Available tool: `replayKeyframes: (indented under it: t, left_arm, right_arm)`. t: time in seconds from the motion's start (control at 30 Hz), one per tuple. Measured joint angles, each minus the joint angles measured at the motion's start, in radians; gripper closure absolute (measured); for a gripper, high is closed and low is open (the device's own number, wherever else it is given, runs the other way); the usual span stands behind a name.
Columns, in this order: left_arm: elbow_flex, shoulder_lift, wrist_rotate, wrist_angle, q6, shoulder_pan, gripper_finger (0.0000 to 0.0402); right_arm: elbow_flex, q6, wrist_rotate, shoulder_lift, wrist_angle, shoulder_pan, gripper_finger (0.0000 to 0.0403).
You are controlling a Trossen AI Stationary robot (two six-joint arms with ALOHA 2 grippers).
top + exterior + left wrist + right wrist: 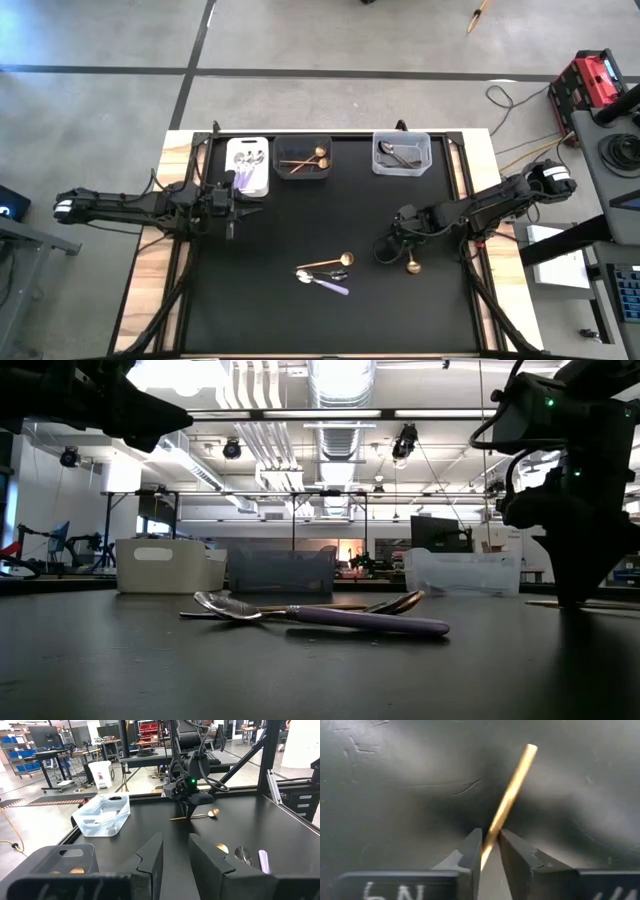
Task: Sort silverware by color (type)
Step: Put the gold spoon into the black bin
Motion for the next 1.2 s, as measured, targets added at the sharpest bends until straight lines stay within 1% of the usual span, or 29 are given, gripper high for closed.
replayKeyframes:
  t: [0.2, 0.43, 0.73, 0.8, 0.87, 0.93, 1.0, 1.1, 1.2]
  left_arm:
    - [0.0, 0.0, 0.0, 0.013, 0.0, 0.0, 0.0326]
    - [0.0, 0.0, 0.0, 0.02, 0.0, 0.0, 0.0326]
    - [0.0, 0.0, 0.0, 0.041, 0.0, 0.0, 0.0326]
    - [0.0, 0.001, 0.0, 0.054, 0.002, 0.0, 0.0326]
    - [0.0, 0.002, -0.003, 0.071, 0.002, 0.0, 0.0326]
    - [0.0, 0.004, -0.025, 0.092, 0.005, 0.0, 0.0326]
    - [0.0, 0.004, -0.071, 0.107, 0.018, 0.0, 0.0326]
    - [0.0, 0.005, -0.128, 0.131, 0.054, 0.001, 0.0326]
    - [0.0, 0.005, -0.13, 0.151, 0.101, 0.001, 0.0326]
  right_arm:
    - [-0.001, -0.011, 0.015, 0.0, 0.001, 0.0, 0.0385]
    - [-0.002, -0.023, 0.033, -0.003, 0.018, 0.0, 0.0388]
    - [0.058, -0.11, 0.132, -0.001, 0.083, -0.003, 0.039]
    - [0.077, -0.15, 0.138, -0.001, 0.118, -0.004, 0.039]
    - [0.1, -0.186, 0.168, -0.001, 0.159, -0.005, 0.039]
    - [0.124, -0.241, 0.2, -0.001, 0.199, -0.006, 0.039]
    - [0.15, -0.298, 0.22, -0.001, 0.239, -0.016, 0.039]
    - [0.187, -0.402, 0.224, -0.001, 0.326, -0.046, 0.039]
    - [0.212, -0.52, 0.223, -0.001, 0.443, -0.085, 0.039]
